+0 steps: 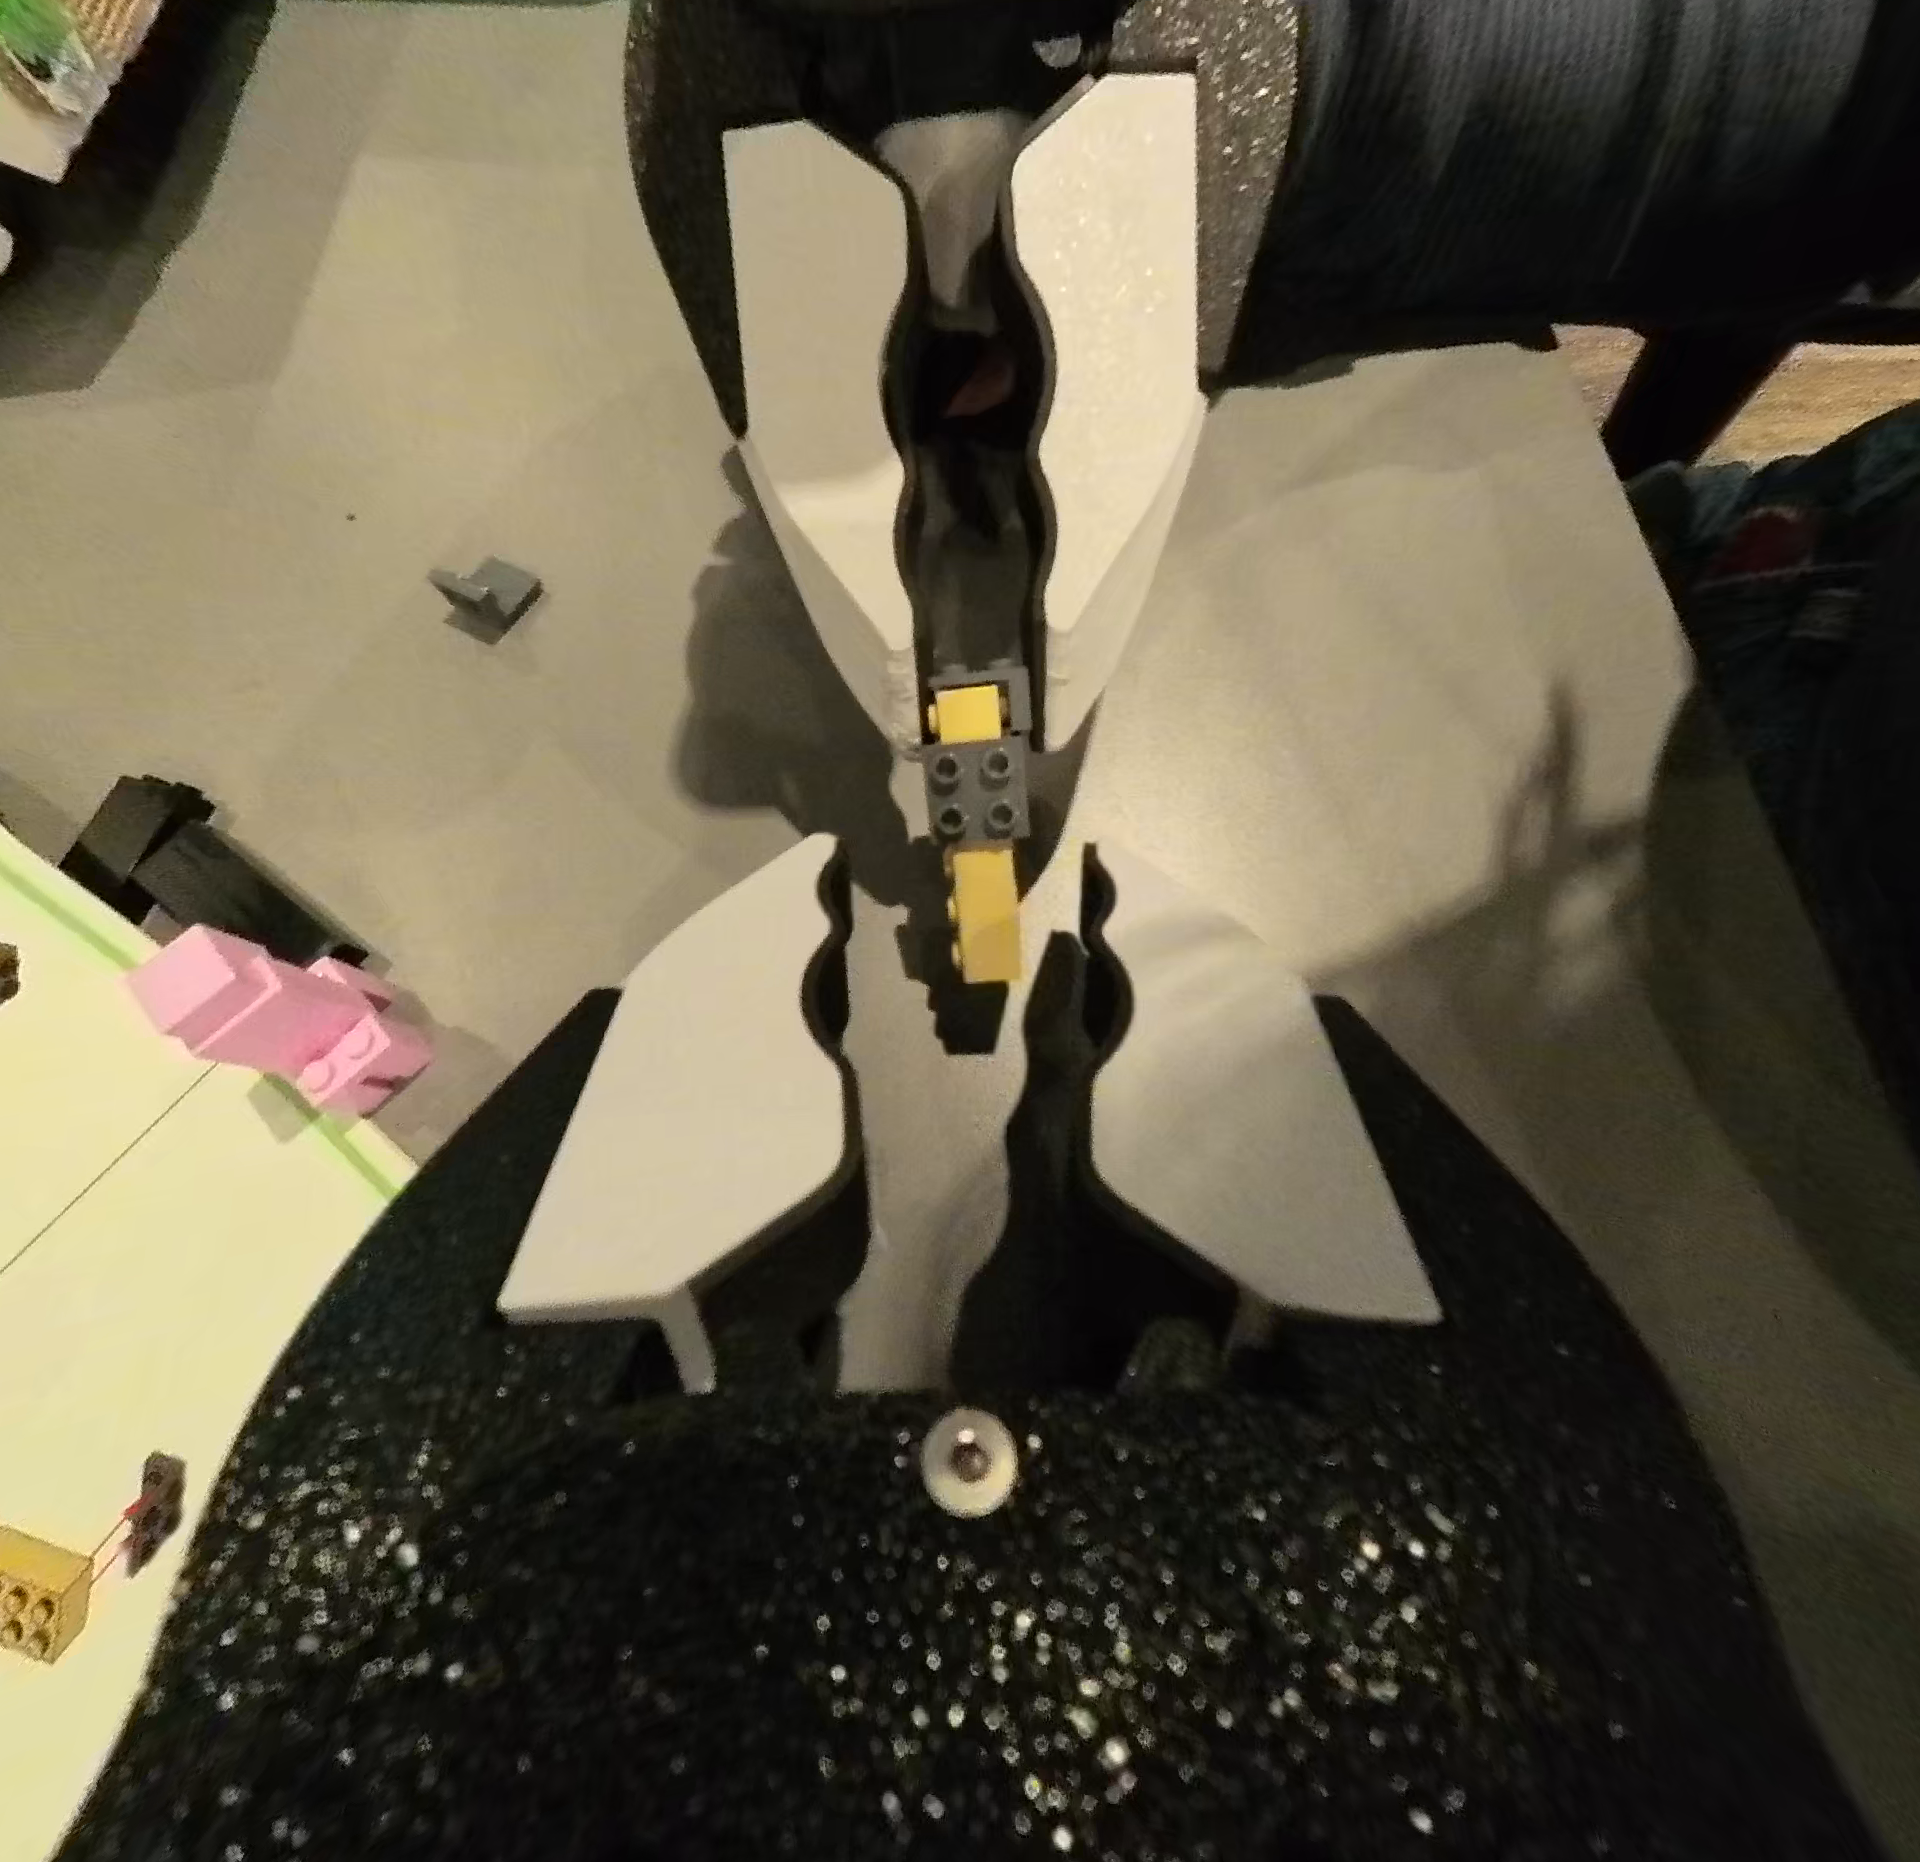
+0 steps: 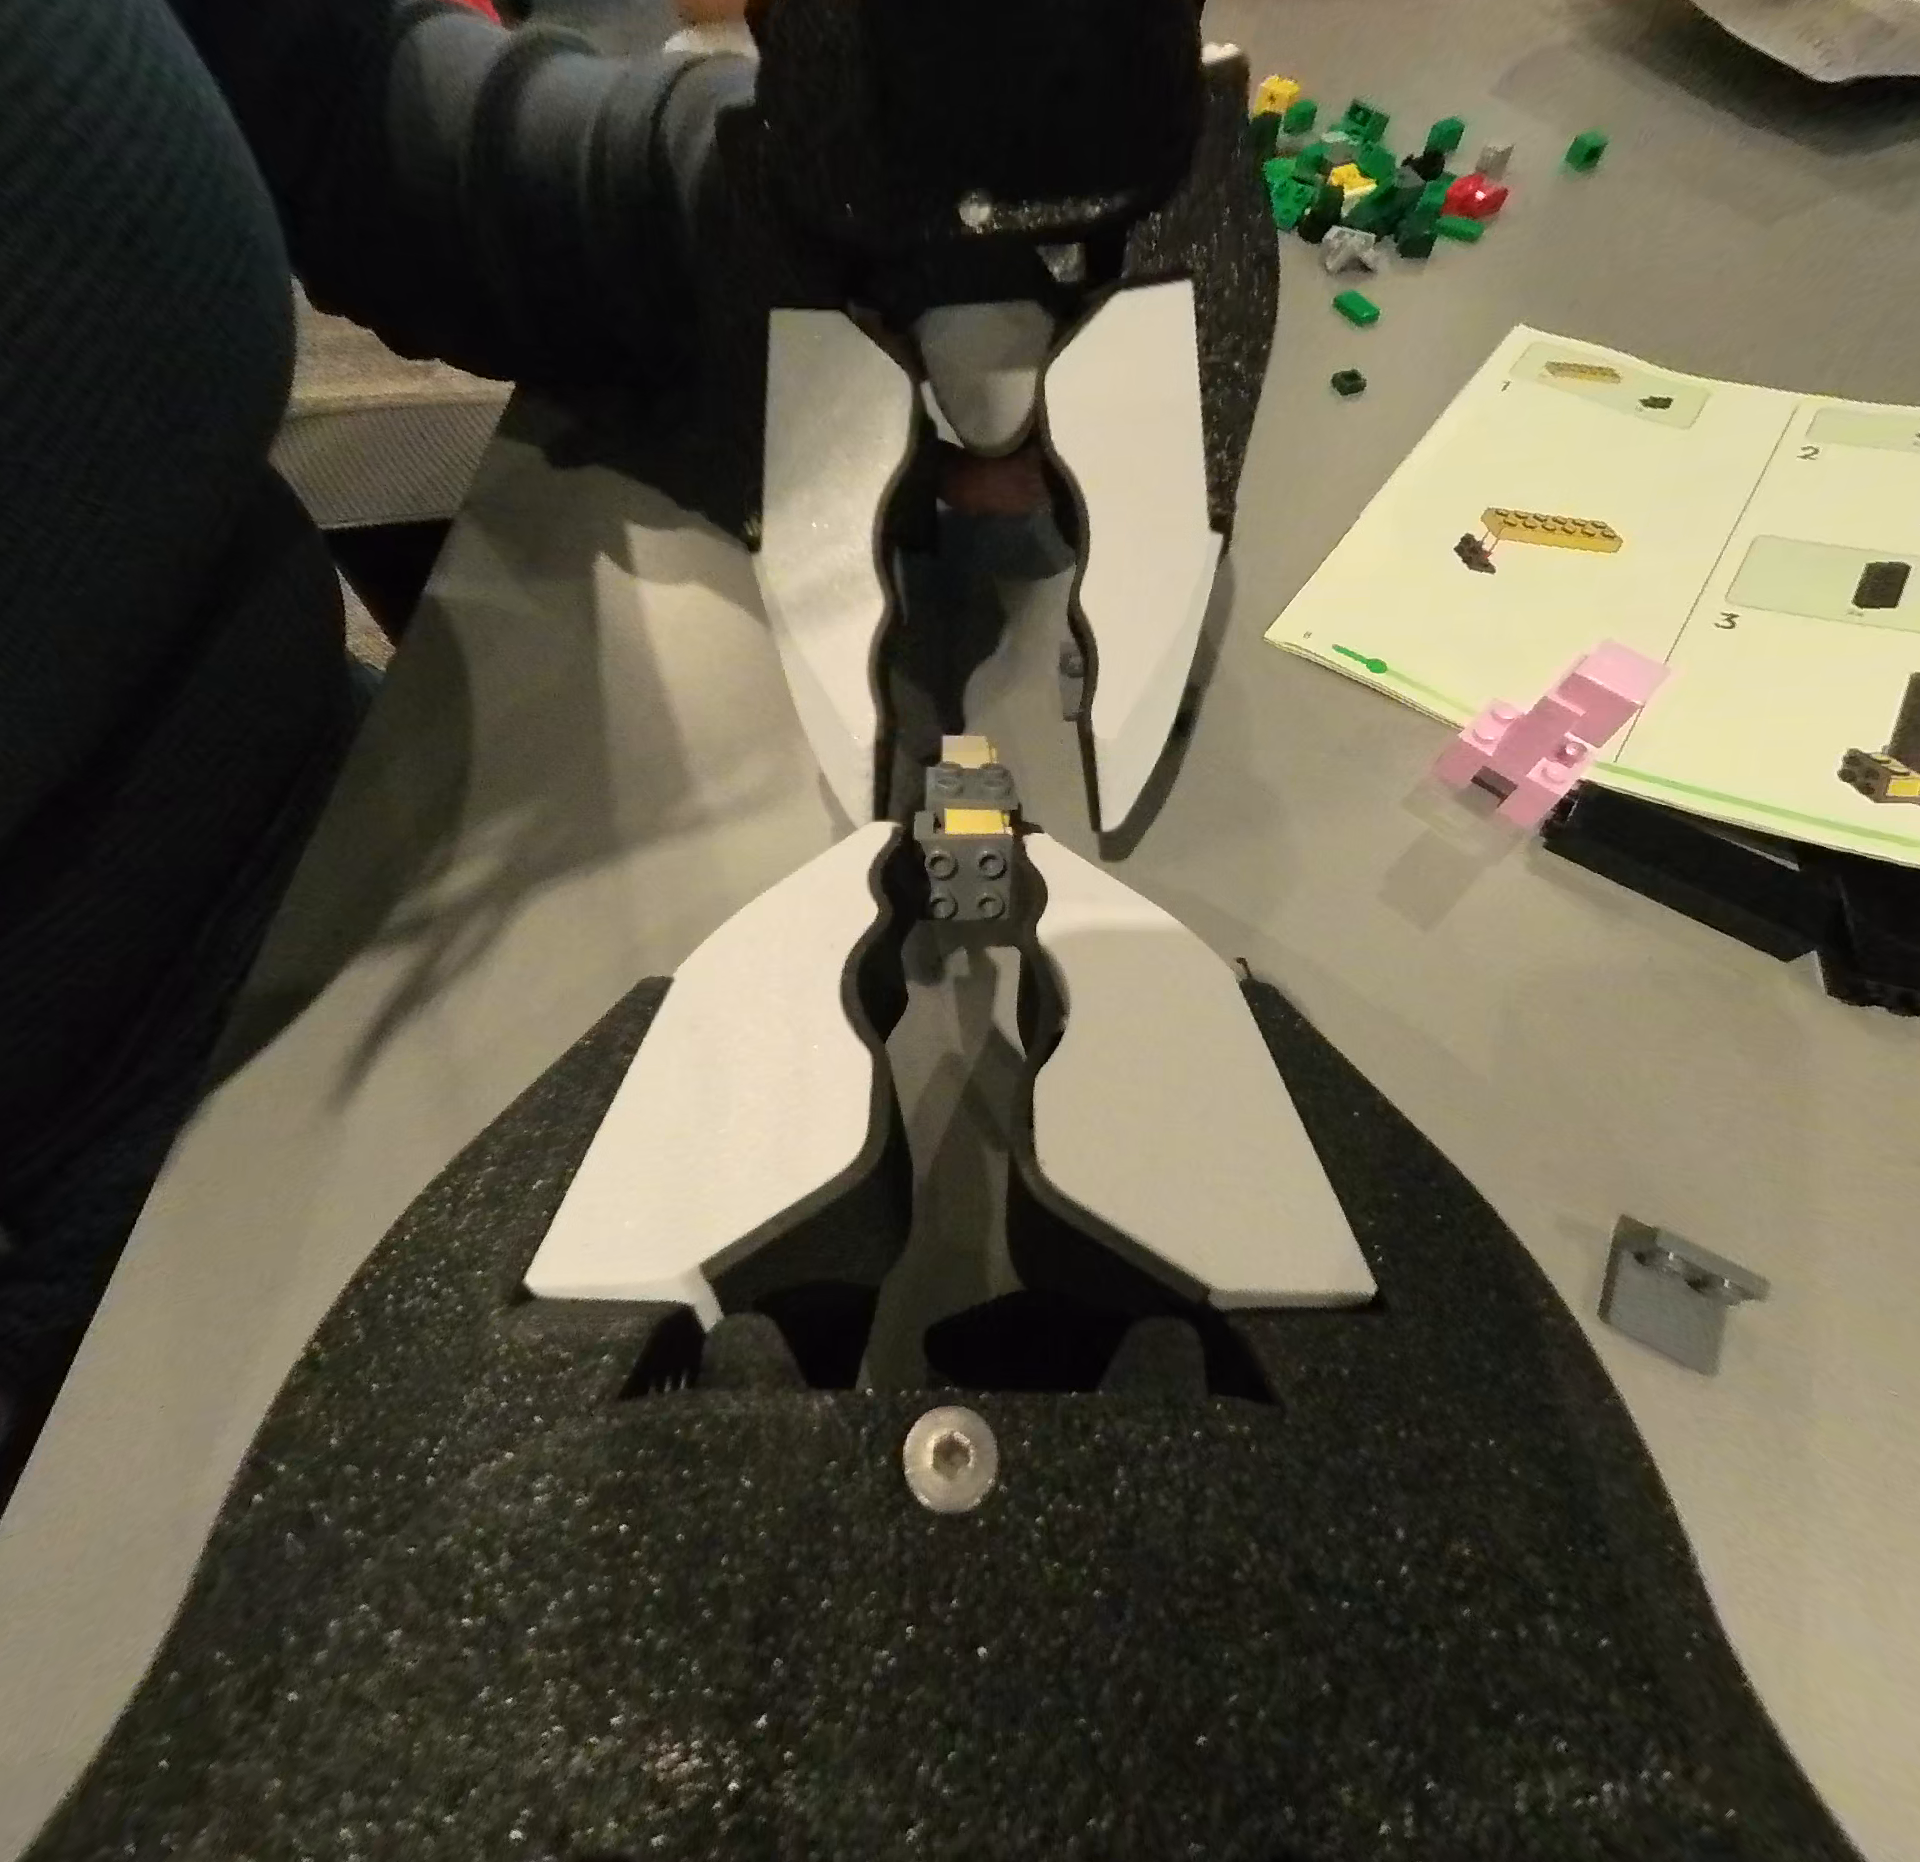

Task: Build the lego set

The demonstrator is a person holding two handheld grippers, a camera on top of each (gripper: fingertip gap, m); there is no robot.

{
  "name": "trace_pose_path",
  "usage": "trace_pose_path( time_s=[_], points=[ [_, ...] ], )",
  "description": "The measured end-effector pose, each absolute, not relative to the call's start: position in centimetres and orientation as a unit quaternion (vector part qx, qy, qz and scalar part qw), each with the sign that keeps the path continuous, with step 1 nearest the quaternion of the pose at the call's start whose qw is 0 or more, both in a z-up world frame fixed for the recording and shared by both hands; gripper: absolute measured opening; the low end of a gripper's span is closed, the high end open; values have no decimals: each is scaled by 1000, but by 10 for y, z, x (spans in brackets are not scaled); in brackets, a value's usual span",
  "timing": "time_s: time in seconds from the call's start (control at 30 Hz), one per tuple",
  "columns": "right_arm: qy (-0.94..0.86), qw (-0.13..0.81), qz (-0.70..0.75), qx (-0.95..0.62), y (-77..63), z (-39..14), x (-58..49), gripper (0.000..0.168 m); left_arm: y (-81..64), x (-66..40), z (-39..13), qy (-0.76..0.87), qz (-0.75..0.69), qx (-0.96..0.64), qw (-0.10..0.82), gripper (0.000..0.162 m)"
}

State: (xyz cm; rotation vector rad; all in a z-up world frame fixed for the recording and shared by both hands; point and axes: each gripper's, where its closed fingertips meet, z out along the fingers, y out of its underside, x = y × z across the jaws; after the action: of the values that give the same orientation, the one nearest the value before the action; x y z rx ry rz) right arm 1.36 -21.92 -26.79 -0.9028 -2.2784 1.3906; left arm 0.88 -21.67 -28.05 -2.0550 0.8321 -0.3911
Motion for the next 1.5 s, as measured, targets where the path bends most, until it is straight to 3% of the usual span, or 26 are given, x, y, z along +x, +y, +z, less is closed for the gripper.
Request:
trace_pose_path(
  time_s=[0.37,0.97,1.13,1.5],
  points=[
    [-790,182,506,-294,-223,-260,13,16,-214,16,-273,331,-165,-809,457,19],
    [-797,190,490,-298,-225,-264,9,17,-215,17,-279,318,-170,-828,430,16],
    [-788,177,495,-321,-222,-264,6,28,-215,19,-279,313,-185,-826,430,16],
    [-774,168,516,-328,-221,-258,8,19,-212,17,-271,271,-229,-822,445,16]
  ],
)
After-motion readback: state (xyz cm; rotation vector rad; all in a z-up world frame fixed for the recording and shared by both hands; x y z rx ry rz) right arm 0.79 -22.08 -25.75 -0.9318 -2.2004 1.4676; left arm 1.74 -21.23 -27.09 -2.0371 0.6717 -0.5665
